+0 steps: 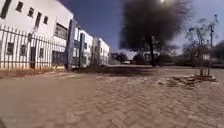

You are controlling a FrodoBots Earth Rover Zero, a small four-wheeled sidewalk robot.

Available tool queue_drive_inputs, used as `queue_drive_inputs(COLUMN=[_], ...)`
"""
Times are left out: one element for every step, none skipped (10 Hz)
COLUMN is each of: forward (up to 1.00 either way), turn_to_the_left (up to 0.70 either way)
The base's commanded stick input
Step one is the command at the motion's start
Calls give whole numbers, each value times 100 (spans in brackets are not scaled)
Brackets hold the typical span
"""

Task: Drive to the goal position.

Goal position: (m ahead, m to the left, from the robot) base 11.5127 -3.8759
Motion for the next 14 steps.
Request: queue_drive_inputs(forward=[100,100,100,100,100,100,100,100,100,100,100,100,100,100], turn_to_the_left=[0,0,-40,-40,-40,-26,-12,0,0,0,0,0,0,0])
